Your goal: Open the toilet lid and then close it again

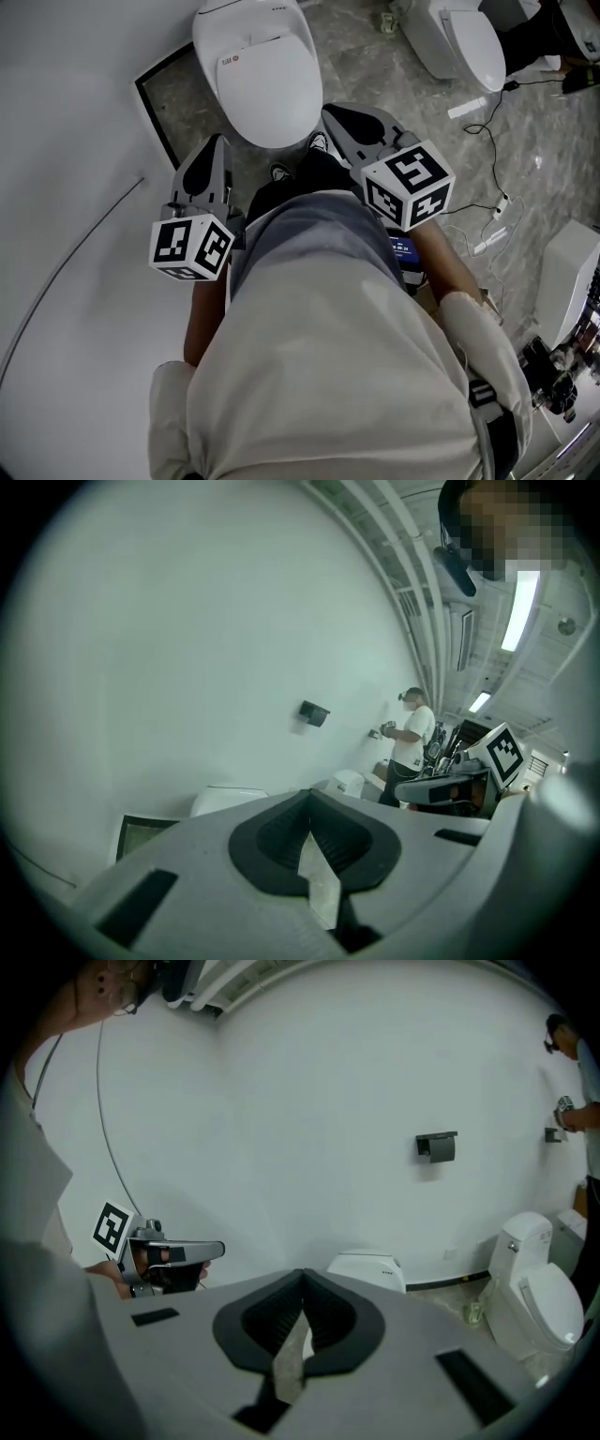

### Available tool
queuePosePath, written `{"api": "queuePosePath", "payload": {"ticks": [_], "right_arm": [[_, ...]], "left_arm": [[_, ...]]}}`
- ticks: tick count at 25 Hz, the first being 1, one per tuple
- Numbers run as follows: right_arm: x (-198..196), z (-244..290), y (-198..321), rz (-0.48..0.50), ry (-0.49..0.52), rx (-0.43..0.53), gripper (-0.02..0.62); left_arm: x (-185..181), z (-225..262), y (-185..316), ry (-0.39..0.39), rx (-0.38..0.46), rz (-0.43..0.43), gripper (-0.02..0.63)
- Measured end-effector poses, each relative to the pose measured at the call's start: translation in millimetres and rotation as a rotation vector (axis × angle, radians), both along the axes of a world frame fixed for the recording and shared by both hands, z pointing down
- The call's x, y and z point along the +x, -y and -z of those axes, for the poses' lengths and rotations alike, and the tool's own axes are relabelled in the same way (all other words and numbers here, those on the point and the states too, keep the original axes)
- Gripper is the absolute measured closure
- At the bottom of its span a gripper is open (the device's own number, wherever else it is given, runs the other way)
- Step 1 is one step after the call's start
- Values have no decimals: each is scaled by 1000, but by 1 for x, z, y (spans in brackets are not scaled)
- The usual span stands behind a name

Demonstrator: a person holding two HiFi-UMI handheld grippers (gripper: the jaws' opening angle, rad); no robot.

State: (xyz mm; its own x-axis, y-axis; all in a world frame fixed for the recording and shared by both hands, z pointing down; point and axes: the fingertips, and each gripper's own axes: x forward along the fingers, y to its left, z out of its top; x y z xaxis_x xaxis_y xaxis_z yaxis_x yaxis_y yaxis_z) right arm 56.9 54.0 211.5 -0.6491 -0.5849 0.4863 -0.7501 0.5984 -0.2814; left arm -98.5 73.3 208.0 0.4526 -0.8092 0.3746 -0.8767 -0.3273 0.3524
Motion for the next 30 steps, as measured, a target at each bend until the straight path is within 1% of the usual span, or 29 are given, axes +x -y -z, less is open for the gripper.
{"api": "queuePosePath", "payload": {"ticks": [9, 14, 19, 24, 30], "right_arm": [[7, 14, 1, -30, 25, 49, 586], [10, 26, -1, -33, 39, 79, 586], [3, 30, -6, -14, 31, 80, 586], [-3, 28, -13, -21, 5, 82, 586], [0, 24, -31, -18, -1, 40, 586]], "left_arm": [[-11, 32, 7, 46, 111, 38, 600], [-12, 46, 8, 64, 147, 56, 600], [-10, 43, 6, 56, 138, 54, 600], [-14, 36, -2, 61, 114, 54, 600], [-9, 27, -20, 76, 70, 45, 600]]}}
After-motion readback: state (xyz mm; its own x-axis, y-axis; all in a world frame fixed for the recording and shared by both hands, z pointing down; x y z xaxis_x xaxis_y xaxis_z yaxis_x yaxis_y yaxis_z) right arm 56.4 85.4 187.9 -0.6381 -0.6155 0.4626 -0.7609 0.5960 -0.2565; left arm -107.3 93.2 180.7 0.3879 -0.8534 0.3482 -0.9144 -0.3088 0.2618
